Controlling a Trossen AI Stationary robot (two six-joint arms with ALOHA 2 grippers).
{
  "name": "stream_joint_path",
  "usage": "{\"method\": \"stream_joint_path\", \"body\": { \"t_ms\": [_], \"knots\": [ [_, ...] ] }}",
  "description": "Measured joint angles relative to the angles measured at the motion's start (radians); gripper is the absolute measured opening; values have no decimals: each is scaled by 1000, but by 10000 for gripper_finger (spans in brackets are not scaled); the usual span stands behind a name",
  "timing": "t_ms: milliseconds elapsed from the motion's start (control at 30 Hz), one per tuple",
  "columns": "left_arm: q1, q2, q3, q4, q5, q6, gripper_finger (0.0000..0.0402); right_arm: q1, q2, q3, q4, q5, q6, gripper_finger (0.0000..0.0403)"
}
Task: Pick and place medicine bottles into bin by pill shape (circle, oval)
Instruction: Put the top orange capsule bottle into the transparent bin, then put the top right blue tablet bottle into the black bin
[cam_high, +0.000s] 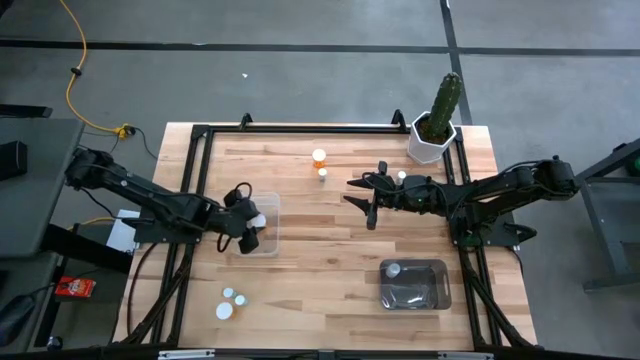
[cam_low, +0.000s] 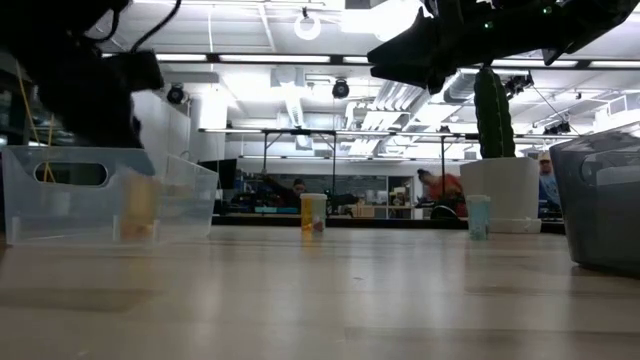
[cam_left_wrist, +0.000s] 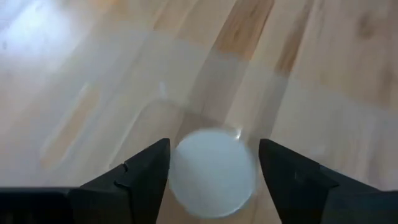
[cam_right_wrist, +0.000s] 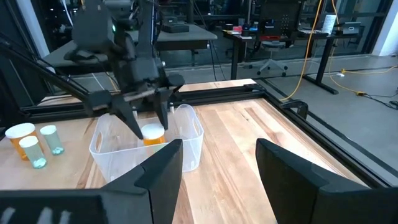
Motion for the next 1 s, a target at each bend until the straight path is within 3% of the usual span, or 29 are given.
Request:
{"method": "stream_joint_path", "body": {
  "t_ms": [333,400,500,667,900,1000],
  "knots": [
    [0,-77,183,-161,-59,157,263,0,0,0,0,0,0,197],
    [0,-98,219,-116,-124,247,262,0,0,0,0,0,0,197],
    [8,-131,213,83,-157,443,258,0,0,0,0,0,0,197],
    [90,-172,108,449,42,615,249,0,0,0,0,0,0,197],
    [249,-173,-84,766,274,576,236,0,0,0,0,6,28,197],
    [296,-175,-128,827,326,542,232,0,0,0,-11,62,90,197]
  ]
}}
